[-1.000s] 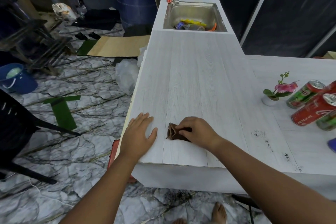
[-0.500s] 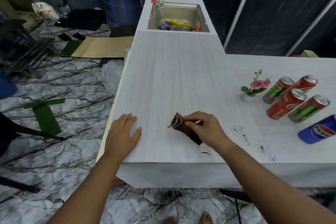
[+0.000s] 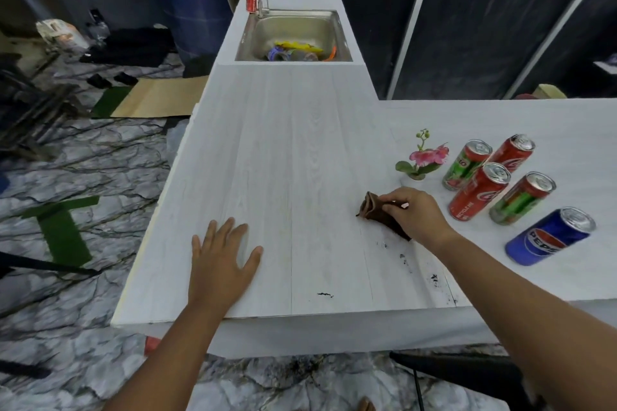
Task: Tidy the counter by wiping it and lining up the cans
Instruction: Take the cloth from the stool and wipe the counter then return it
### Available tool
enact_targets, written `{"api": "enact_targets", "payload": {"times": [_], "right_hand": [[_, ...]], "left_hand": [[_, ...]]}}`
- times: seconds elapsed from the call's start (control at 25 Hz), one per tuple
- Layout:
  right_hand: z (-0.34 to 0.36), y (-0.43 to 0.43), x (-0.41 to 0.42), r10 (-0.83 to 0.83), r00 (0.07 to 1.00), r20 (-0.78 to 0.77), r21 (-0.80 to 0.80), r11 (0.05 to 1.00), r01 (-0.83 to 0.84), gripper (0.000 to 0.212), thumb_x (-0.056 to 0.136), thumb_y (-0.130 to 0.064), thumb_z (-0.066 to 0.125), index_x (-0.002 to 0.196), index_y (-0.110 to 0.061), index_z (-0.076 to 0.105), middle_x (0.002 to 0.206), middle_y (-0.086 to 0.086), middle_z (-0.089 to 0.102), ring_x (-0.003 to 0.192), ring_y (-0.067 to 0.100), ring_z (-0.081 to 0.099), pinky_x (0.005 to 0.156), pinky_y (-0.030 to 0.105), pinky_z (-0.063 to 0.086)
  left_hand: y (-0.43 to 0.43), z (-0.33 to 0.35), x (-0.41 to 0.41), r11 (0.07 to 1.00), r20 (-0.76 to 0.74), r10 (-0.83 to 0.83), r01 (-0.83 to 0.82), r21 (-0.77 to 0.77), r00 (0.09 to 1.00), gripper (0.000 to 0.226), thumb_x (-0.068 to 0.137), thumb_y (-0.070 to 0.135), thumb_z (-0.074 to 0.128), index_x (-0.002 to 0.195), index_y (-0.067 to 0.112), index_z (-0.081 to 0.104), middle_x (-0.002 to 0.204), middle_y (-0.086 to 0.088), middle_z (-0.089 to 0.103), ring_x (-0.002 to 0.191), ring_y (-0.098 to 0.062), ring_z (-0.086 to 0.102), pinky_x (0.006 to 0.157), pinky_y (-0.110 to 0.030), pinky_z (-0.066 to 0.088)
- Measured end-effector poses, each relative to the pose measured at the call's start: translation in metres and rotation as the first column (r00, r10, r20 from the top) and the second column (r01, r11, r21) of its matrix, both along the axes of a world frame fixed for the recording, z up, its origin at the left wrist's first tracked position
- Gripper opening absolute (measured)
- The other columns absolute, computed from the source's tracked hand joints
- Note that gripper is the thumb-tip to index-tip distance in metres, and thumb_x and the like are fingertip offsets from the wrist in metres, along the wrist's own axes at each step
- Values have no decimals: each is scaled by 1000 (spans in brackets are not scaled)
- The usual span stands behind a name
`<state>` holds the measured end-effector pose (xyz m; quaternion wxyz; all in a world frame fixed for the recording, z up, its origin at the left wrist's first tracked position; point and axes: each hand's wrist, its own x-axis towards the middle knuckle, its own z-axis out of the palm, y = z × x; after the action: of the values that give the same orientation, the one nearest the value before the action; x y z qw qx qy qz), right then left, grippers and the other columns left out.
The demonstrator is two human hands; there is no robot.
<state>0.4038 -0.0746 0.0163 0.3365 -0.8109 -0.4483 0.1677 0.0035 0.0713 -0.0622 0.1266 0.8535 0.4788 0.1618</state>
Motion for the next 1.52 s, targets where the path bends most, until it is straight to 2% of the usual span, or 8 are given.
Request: {"api": "enact_targets", "payload": {"times": [0.12,0.2,0.48,0.76,0.88,1.12,1.32,1.52], "right_hand": [[-6,12,16,101,995,26,-74,992,-99,22,97,-9,76,113,-21,85,107,-12,75,99,7,67,98,23,52],[-11,11,19,171,985,33,-103,981,-166,23,97,-8,76,115,-20,84,110,-10,76,104,10,69,96,17,50],[-24,-43,1,332,938,102,-23,943,-332,24,94,-11,82,113,-25,85,107,-18,75,105,6,67,97,21,51],[-12,-79,-7,440,894,-82,-74,892,-446,23,95,-6,80,110,-23,87,107,-15,77,104,3,70,96,17,52],[1,-79,13,307,934,-183,32,951,-306,25,95,-6,79,108,-26,87,104,-17,78,102,4,72,90,17,54],[1,-81,46,102,994,26,-61,993,-100,26,97,-8,78,119,-19,84,114,-7,77,107,14,70,100,33,55],[-13,-109,26,132,991,-29,-23,991,-133,25,95,-7,79,113,-23,85,109,-17,75,103,3,69,96,19,52],[-10,-146,37,-197,980,12,81,977,195,24,96,-8,78,114,-22,83,108,-13,74,102,4,66,82,7,46]], "left_hand": [[-1,-2,0,1000,5,9,-10,17,1000,69,99,73,42,155,33,52,171,3,40,165,-26,20,132,-61,13],[-1,-1,2,999,0,25,-25,25,1000,68,99,72,44,154,33,52,170,3,41,164,-25,22,132,-61,15],[-5,-1,0,998,-7,54,-53,20,999,69,100,73,41,157,34,49,172,5,37,165,-21,20,133,-56,14],[-5,3,0,998,-26,56,-56,-8,998,74,100,77,37,159,34,45,174,7,33,166,-20,17,134,-56,12],[-5,1,1,998,-28,63,-63,-17,998,76,100,79,36,160,34,44,175,9,32,166,-17,16,134,-53,10],[-6,5,1,998,-15,55,-55,-16,998,74,100,77,38,159,33,47,174,7,34,166,-19,17,134,-53,10],[-6,4,0,999,-13,45,-45,2,999,74,100,76,38,159,32,47,173,5,36,165,-23,20,133,-56,12],[-3,-1,-3,999,-35,36,-36,5,999,77,101,78,34,161,31,44,174,5,34,166,-23,18,133,-58,13]]}}
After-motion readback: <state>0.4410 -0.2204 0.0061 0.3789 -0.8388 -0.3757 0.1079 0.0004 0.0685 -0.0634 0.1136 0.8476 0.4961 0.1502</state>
